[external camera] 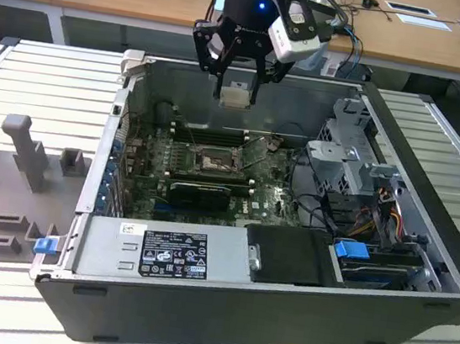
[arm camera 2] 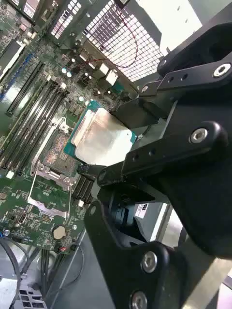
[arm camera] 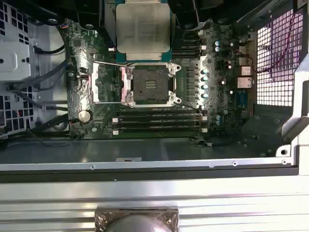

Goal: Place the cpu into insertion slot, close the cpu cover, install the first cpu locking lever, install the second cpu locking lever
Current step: 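Place the cpu into insertion slot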

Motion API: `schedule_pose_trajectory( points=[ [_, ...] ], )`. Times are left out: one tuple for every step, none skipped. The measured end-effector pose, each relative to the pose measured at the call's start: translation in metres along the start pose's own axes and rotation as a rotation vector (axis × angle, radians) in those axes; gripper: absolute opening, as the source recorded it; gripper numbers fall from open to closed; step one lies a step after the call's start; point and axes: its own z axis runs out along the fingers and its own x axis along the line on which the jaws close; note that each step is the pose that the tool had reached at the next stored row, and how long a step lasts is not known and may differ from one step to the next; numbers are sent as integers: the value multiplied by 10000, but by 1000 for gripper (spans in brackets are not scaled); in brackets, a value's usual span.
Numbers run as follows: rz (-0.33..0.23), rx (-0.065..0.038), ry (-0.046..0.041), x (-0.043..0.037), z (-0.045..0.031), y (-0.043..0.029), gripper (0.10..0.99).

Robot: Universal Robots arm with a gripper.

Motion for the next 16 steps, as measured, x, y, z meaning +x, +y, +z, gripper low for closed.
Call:
schedule_pose_trajectory(
  points=[
    [160,-3,-15,0,1,0,541],
    [522,-9,-47,0,2,0,541],
    [860,-14,-77,0,4,0,541],
    [1176,-18,-105,0,6,-1,541],
    [1710,-30,-153,0,12,-1,541],
    [1912,-33,-171,0,13,-1,541],
    [2062,-36,-185,0,15,-2,541],
    [2206,-39,-198,0,17,-2,541],
    [2350,-41,-210,0,18,-2,541],
    [2492,-45,-224,-1,19,-2,541],
    [2644,-48,-238,0,21,-2,541],
    [2853,-52,-256,-1,23,-2,541],
    [2977,-54,-267,-1,24,-2,541],
    [3106,-57,-279,-1,26,-2,541],
    [3250,-61,-292,-1,29,-2,541],
    [3366,-62,-302,-1,30,-3,541]
  ],
)
